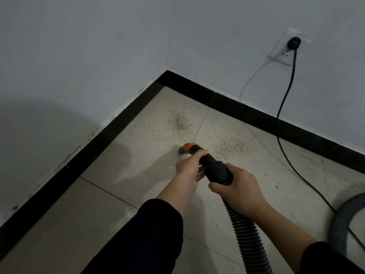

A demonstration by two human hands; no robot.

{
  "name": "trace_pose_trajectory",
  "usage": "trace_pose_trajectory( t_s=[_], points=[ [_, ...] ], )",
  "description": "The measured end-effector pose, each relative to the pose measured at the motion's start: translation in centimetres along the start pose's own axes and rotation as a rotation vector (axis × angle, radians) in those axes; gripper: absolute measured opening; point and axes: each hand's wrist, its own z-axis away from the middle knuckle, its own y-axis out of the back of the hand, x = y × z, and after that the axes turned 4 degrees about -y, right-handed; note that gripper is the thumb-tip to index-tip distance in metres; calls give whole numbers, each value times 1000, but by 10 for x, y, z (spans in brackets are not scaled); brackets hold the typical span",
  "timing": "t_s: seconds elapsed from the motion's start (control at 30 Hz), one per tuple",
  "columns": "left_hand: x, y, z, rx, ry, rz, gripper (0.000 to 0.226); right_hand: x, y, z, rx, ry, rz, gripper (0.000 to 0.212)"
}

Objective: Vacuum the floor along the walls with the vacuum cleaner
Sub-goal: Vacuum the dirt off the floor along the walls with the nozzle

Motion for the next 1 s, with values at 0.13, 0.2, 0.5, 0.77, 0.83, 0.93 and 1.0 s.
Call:
trace_pose_trajectory(
  t_s=[0.13, 0.2, 0.5, 0.77, 0.83, 0.93, 1.0],
  points=[
    [-6, -4, 2, 2, -1, -15, 40, 5, 3, 6, 12, -19, -16, 26],
    [-9, -8, 3, -2, -3, -20, 40, 7, 4, 9, 20, -35, -23, 25],
    [-19, -16, 8, -22, 6, -56, 38, 18, 7, 21, 46, -66, -48, 24],
    [-14, -26, -3, -35, -8, -56, 38, 20, 7, 6, 59, -80, -61, 24],
    [-12, -28, -6, -39, -13, -55, 33, 20, 6, 0, 65, -79, -57, 25],
    [-9, -30, -11, -37, -17, -58, 28, 19, 5, -6, 71, -74, -51, 24],
    [-6, -31, -13, -33, -19, -64, 25, 18, 5, -9, 74, -72, -52, 24]
  ],
)
